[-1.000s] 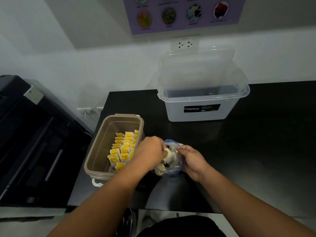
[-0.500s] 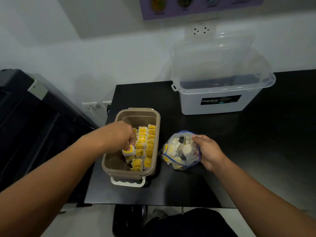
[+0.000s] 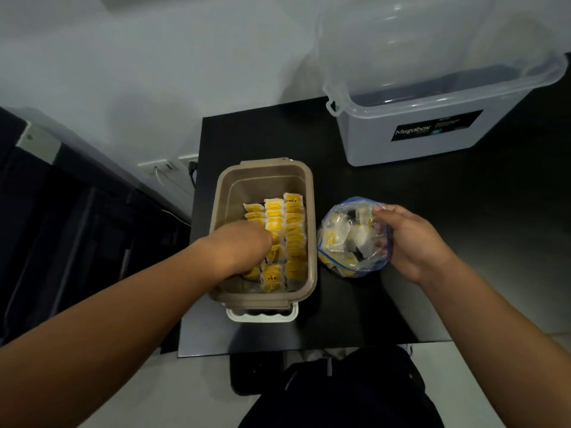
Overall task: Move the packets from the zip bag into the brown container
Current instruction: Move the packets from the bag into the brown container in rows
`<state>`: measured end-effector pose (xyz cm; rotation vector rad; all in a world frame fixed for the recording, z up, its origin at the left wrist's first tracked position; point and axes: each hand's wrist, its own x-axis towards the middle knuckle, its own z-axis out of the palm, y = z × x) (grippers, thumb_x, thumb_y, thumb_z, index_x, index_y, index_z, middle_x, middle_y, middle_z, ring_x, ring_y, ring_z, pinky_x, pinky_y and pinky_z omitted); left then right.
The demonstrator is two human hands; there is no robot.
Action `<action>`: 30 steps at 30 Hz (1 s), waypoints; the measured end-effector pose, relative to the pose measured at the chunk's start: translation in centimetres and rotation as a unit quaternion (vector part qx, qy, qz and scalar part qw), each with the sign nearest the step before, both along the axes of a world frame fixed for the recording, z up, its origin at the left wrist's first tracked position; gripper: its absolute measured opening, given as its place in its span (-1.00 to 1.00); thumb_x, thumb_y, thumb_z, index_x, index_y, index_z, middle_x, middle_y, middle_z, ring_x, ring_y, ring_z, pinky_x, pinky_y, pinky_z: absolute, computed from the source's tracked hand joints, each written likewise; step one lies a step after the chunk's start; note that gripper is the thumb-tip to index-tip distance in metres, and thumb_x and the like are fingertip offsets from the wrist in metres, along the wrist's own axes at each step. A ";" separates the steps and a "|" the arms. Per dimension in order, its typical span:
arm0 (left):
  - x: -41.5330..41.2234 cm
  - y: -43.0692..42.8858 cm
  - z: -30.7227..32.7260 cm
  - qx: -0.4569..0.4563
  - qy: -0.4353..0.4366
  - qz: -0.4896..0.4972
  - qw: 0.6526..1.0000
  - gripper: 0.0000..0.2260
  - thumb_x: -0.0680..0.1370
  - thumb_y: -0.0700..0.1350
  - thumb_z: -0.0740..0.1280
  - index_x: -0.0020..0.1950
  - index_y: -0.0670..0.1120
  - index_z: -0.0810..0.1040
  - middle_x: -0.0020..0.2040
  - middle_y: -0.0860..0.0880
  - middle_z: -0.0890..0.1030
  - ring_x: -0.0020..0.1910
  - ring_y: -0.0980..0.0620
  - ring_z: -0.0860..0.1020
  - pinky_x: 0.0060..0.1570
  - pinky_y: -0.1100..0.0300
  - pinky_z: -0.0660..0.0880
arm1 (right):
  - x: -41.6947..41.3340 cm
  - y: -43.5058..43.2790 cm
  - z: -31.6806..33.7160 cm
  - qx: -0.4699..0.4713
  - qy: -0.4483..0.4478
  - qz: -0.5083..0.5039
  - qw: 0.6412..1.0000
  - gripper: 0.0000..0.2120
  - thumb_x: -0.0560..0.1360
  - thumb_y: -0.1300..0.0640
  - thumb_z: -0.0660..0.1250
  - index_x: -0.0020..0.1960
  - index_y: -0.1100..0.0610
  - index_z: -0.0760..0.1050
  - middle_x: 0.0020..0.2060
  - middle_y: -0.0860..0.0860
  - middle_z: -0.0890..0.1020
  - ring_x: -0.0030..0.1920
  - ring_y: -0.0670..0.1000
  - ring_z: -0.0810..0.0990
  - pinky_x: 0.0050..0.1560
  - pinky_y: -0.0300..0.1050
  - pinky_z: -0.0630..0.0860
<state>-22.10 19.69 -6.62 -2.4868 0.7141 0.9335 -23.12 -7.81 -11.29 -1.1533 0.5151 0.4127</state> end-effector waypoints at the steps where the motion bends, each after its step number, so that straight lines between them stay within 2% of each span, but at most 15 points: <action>1: 0.3 0.1 -0.3 -0.001 -0.012 -0.008 1.000 -0.91 0.49 -0.25 0.35 -0.18 -0.08 0.54 -0.09 -0.12 0.63 -0.18 -0.11 0.57 -0.18 0.06 0.49 | -0.1 0.1 0.0 0.007 -0.001 -0.003 1.000 -0.90 0.68 0.21 0.27 0.07 0.13 0.56 -0.25 0.02 0.74 -0.24 -0.03 0.75 -0.28 -0.13 0.64; 4: 1.1 0.0 -1.0 0.017 -0.022 -0.001 1.000 -0.85 0.46 -0.20 0.43 -0.22 -0.03 0.49 -0.15 -0.08 0.62 -0.24 -0.05 0.52 -0.24 0.10 0.48 | -0.4 0.4 -0.2 0.025 0.000 -0.007 1.000 -0.89 0.68 0.21 0.26 0.07 0.12 0.56 -0.24 0.02 0.76 -0.21 -0.02 0.76 -0.27 -0.14 0.65; 7: 1.3 -0.5 -1.6 0.045 -0.017 0.001 0.999 -0.80 0.49 -0.20 0.42 -0.28 -0.06 0.46 -0.31 0.00 0.47 -0.37 0.04 0.44 -0.27 0.13 0.44 | -0.6 0.6 -0.4 0.026 -0.004 -0.011 1.000 -0.90 0.68 0.20 0.27 0.08 0.12 0.56 -0.21 0.02 0.76 -0.17 -0.01 0.76 -0.22 -0.10 0.66; 9: 1.4 -0.9 -1.7 0.045 -0.020 -0.003 0.999 -0.74 0.51 -0.21 0.40 -0.32 -0.05 0.40 -0.34 0.01 0.41 -0.38 0.06 0.39 -0.26 0.14 0.44 | -0.7 0.5 -0.5 0.022 -0.007 -0.013 1.000 -0.90 0.68 0.21 0.27 0.08 0.12 0.56 -0.23 0.00 0.75 -0.19 -0.02 0.76 -0.22 -0.11 0.65; 11: 1.6 -1.0 -1.6 0.048 -0.017 -0.004 0.999 -0.77 0.51 -0.19 0.41 -0.28 -0.05 0.41 -0.30 0.00 0.45 -0.31 0.02 0.43 -0.24 0.15 0.43 | -0.8 0.4 -0.8 0.019 -0.009 -0.013 1.000 -0.90 0.68 0.21 0.26 0.08 0.12 0.56 -0.25 -0.01 0.74 -0.20 -0.03 0.75 -0.24 -0.13 0.65; 14: 1.9 -1.4 -0.9 0.062 0.005 0.014 0.998 -0.77 0.47 -0.11 0.49 -0.27 -0.03 0.46 -0.29 0.01 0.49 -0.31 0.03 0.46 -0.24 0.13 0.45 | -1.1 0.2 -0.9 0.026 -0.012 -0.014 0.999 -0.88 0.67 0.22 0.28 0.14 0.15 0.58 -0.22 0.02 0.75 -0.19 -0.01 0.75 -0.24 -0.13 0.65; 17: 2.2 -1.6 0.5 0.049 0.032 0.064 0.996 -0.89 0.43 -0.10 0.54 -0.11 -0.05 0.66 -0.14 -0.03 0.64 -0.16 -0.01 0.61 -0.11 0.09 0.59 | -1.5 0.2 -0.7 0.044 -0.005 -0.020 0.999 -0.89 0.69 0.26 0.25 0.04 0.16 0.54 -0.41 -0.04 0.66 -0.46 -0.13 0.63 -0.46 -0.27 0.53; 20: 2.6 -1.0 3.3 -0.038 0.038 0.133 0.990 -0.87 0.44 -0.14 0.54 -0.07 0.02 0.65 -0.10 0.04 0.66 -0.07 0.05 0.63 0.07 0.09 0.59 | -1.8 0.1 -0.6 0.047 0.003 -0.012 0.999 -0.82 0.69 0.26 0.24 -0.08 0.13 0.51 -0.40 0.00 0.59 -0.54 -0.15 0.52 -0.53 -0.29 0.45; 23: 2.4 -1.0 7.0 -0.165 0.012 0.202 0.965 -0.86 0.48 -0.11 0.52 -0.03 0.08 0.65 -0.18 0.14 0.68 -0.11 0.22 0.64 0.08 0.16 0.58 | -2.1 -0.4 -0.7 0.051 0.016 0.003 0.999 -0.79 0.70 0.27 0.22 -0.09 0.13 0.49 -0.43 -0.03 0.62 -0.53 -0.14 0.57 -0.54 -0.30 0.47; 24: 2.0 -1.4 8.1 -0.203 -0.010 0.219 0.954 -0.87 0.49 -0.10 0.52 -0.02 0.09 0.65 -0.18 0.15 0.68 -0.12 0.24 0.64 0.05 0.19 0.58 | -2.2 -0.6 -0.7 0.051 0.021 0.011 0.998 -0.82 0.70 0.26 0.22 -0.06 0.15 0.51 -0.41 -0.02 0.66 -0.49 -0.12 0.62 -0.50 -0.28 0.51; 26: 1.1 -3.0 9.7 -0.274 -0.058 0.237 0.930 -0.89 0.50 -0.05 0.51 -0.01 0.10 0.65 -0.16 0.17 0.65 -0.11 0.22 0.63 -0.01 0.20 0.58 | -2.5 -0.9 -0.7 0.048 0.027 0.030 0.998 -0.87 0.69 0.23 0.25 0.09 0.20 0.58 -0.19 0.09 0.75 -0.23 0.02 0.76 -0.27 -0.10 0.64; 28: 0.0 -5.4 10.2 -0.338 -0.080 0.258 0.902 -0.89 0.50 -0.03 0.50 0.00 0.10 0.66 -0.15 0.17 0.65 -0.13 0.23 0.62 -0.05 0.22 0.58 | -2.4 -1.3 -0.7 0.040 0.036 0.039 0.998 -0.82 0.69 0.20 0.26 0.22 0.19 0.59 0.02 0.18 0.76 0.01 0.14 0.77 -0.05 0.09 0.67; 30: -0.9 -8.1 9.4 -0.391 -0.061 0.288 0.872 -0.89 0.51 -0.07 0.50 0.01 0.08 0.67 -0.15 0.14 0.67 -0.17 0.24 0.63 -0.07 0.29 0.59 | -2.4 -1.6 -0.6 0.038 0.039 0.045 0.997 -0.80 0.69 0.22 0.25 0.23 0.17 0.60 0.01 0.16 0.77 0.00 0.12 0.77 -0.04 0.09 0.66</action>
